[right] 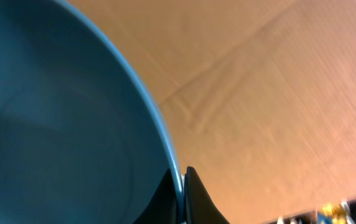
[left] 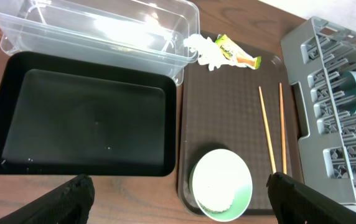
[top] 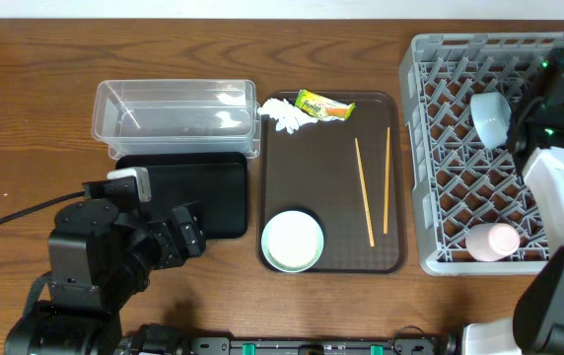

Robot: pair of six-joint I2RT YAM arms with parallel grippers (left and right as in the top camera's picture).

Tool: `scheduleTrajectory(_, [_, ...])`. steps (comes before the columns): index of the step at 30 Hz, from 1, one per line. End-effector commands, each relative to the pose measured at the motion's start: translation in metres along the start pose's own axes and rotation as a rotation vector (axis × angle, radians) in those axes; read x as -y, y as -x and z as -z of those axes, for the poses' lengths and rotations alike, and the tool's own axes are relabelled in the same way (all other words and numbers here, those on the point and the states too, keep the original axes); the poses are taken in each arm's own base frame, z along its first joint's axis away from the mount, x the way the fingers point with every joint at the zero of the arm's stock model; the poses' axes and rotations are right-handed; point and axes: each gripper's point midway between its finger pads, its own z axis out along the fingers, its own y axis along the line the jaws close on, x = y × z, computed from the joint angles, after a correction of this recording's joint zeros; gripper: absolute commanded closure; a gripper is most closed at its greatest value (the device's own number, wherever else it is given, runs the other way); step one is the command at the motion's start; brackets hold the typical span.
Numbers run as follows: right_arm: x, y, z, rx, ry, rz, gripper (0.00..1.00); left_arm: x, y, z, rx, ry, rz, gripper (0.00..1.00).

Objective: Sort waste into correct bins and load items into the dishwasher rack
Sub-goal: 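Grasp the teal plate rim with the right gripper and set it in the rack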

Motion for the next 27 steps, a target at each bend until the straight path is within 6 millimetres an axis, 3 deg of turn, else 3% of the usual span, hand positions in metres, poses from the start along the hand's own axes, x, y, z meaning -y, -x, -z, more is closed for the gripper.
scheduleTrajectory(1, [-0.034, 0.011, 0.011, 0.062, 0.073, 0.182, 0.98, -0.001, 0.003, 0.002, 0.012, 0.010, -0.002, 0.09])
scheduleTrajectory(8, [-0.089, 0.026, 0.041, 0.195, 0.177, 0.438, 0.92, -0.001, 0.003, 0.002, 0.012, 0.010, -0.002, 0.09])
scheduleTrajectory(12, [-0.100, 0.026, 0.051, 0.216, 0.198, 0.468, 0.82, -0.001, 0.003, 0.002, 0.012, 0.010, -0.002, 0.09])
scheduleTrajectory(15, [-0.101, 0.026, 0.053, 0.215, 0.197, 0.444, 0.49, -0.001, 0.003, 0.002, 0.012, 0.010, -0.002, 0.09])
scheduleTrajectory(17, [-0.102, 0.028, 0.059, 0.222, 0.206, 0.413, 0.36, -0.001, 0.003, 0.002, 0.012, 0.010, -0.002, 0.09])
scheduleTrajectory(21, [-0.106, 0.034, 0.074, 0.255, 0.232, 0.406, 0.30, -0.001, 0.003, 0.002, 0.012, 0.010, -0.002, 0.09])
scheduleTrajectory(27, [-0.120, 0.051, 0.126, 0.382, 0.402, 0.379, 0.27, -0.001, 0.003, 0.002, 0.012, 0.010, -0.002, 0.09])
